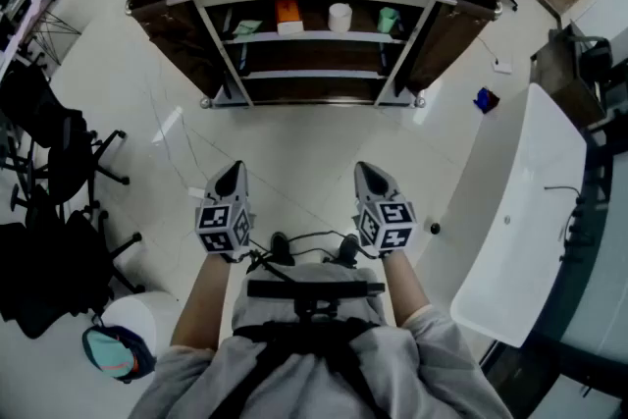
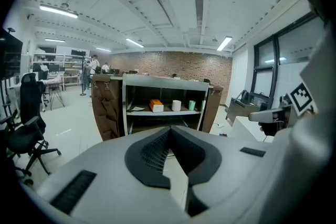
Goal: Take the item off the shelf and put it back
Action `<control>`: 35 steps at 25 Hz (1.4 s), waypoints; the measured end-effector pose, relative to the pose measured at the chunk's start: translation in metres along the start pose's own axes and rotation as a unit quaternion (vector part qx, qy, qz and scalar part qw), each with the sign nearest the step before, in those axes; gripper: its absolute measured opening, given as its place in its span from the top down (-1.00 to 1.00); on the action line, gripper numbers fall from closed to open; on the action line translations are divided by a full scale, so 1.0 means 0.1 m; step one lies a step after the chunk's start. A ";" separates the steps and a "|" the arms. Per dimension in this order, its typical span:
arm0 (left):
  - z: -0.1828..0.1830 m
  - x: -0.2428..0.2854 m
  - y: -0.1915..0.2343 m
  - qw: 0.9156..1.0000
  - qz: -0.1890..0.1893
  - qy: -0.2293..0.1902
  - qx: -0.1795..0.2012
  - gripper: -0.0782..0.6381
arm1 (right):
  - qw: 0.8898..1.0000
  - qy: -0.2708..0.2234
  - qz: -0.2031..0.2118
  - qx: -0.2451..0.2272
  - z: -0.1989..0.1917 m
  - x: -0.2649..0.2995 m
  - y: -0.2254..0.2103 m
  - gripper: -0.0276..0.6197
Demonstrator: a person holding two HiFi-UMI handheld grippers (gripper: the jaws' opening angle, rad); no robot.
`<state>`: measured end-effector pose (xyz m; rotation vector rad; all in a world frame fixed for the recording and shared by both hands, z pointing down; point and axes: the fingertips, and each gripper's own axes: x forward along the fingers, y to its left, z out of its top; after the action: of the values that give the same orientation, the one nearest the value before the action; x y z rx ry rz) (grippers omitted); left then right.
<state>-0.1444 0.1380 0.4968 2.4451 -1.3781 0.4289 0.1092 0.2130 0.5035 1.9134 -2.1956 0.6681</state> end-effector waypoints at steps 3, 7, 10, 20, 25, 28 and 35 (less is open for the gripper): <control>0.06 -0.05 0.16 1.000 -0.007 -0.007 0.002 0.76 | 1.000 -0.011 0.000 -0.010 0.05 0.04 0.21 0.89; 0.13 -0.09 0.37 1.000 -0.019 -0.013 0.011 0.76 | 1.000 -0.022 -0.005 -0.013 0.10 0.14 0.49 0.89; 0.20 -0.07 0.48 0.999 -0.034 -0.016 0.026 0.76 | 1.000 -0.025 -0.012 -0.010 0.10 0.24 0.65 0.89; 0.38 0.11 0.66 0.997 -0.072 -0.016 0.034 0.76 | 0.999 -0.027 -0.022 -0.018 0.18 0.48 1.06 0.89; 0.43 0.38 0.66 0.997 -0.070 -0.012 0.029 0.76 | 0.999 -0.025 -0.010 -0.030 0.29 0.72 1.00 0.89; 0.49 0.58 0.63 0.998 -0.061 -0.008 0.020 0.76 | 0.999 -0.018 0.004 -0.039 0.43 0.87 0.91 0.89; 0.72 1.11 0.55 0.999 -0.032 -0.004 0.003 0.76 | 0.998 -0.011 0.029 -0.045 0.70 1.30 0.52 0.89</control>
<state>-0.1288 -0.0032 0.4814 2.4894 -1.3000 0.4100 0.0480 0.0704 0.4810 1.8276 -2.2614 0.5489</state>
